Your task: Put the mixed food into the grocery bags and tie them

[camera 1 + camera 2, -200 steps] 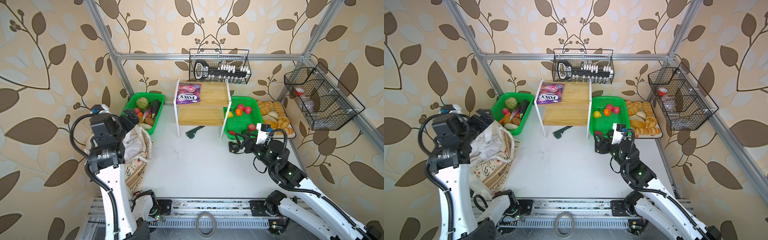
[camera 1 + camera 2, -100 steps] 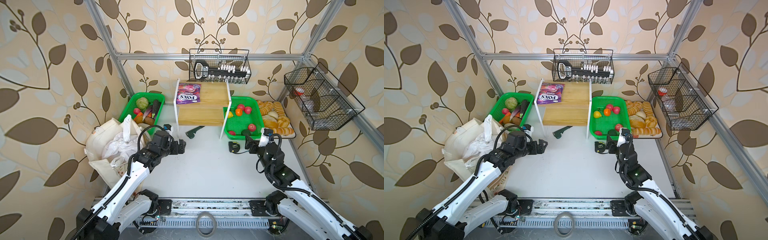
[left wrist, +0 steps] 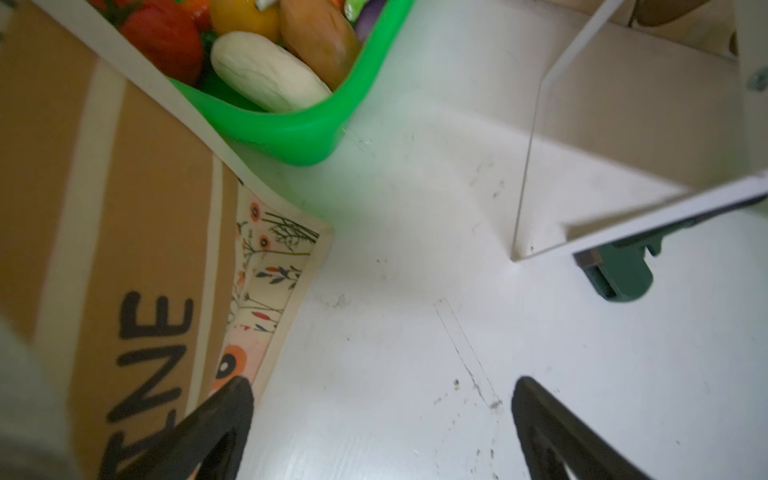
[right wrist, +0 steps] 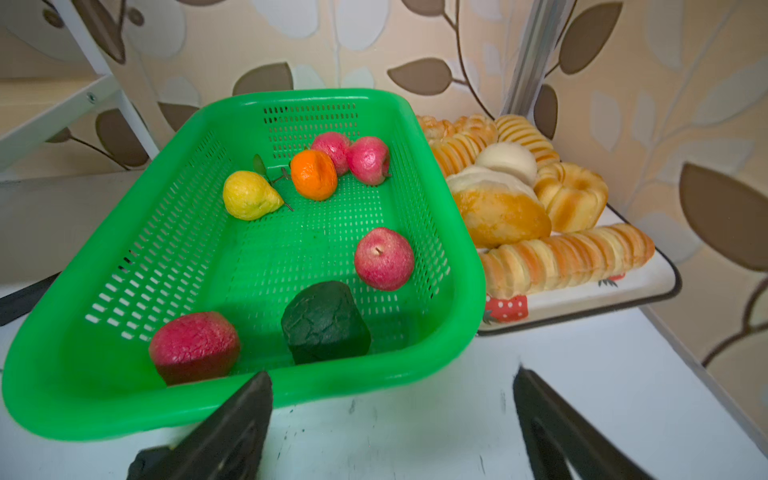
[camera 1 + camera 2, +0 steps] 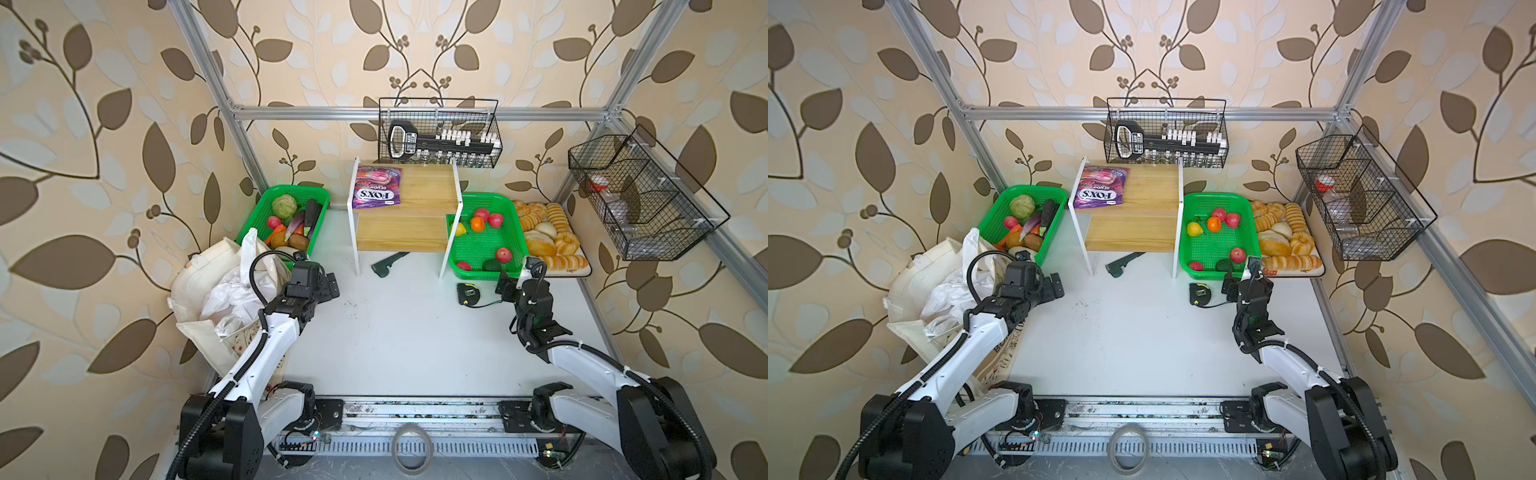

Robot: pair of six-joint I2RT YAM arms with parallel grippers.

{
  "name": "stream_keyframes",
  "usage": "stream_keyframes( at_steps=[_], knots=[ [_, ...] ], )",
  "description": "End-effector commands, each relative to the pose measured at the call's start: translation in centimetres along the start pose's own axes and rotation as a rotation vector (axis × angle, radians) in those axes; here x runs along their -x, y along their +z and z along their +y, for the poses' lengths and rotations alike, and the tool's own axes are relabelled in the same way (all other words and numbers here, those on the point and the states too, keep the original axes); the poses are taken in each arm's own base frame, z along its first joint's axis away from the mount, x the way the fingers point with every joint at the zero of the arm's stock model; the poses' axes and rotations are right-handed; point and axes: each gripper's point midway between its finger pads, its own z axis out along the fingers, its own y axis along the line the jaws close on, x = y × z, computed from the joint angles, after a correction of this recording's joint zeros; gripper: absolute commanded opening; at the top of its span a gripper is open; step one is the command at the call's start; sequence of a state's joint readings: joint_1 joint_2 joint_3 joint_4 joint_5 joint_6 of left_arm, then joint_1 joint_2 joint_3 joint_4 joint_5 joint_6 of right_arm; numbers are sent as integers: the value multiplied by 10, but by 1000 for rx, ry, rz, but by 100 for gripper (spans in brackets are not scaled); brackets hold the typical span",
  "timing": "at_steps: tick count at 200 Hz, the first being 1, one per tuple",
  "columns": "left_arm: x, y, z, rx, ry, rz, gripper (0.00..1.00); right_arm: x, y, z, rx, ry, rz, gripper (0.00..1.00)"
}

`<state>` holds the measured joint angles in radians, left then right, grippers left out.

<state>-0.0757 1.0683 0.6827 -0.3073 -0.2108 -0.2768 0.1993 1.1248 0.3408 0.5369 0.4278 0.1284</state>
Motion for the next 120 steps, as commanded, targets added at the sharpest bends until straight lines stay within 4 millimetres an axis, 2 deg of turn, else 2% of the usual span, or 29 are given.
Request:
stream_keyframes(
  at_steps=[1,31,66,89,104,120],
  knots=[
    [29,2,7,52,42,-112,99,29,5,12,63,-64,-113,91],
    [45,14,30,132,4,-159,99,34,12,17,84,-157,-145,91],
    [49,33,39,153,-2,-152,99,33,20,-4,33,-108,-116,91],
    [47,38,44,168,0,-156,99,24,16,-11,52,-38,-7,90],
    [47,42,45,166,49,-172,99,14,11,-19,27,-58,-35,90],
    [45,49,47,170,69,-189,99,-2,13,-29,-1,-18,-32,91]
  ],
)
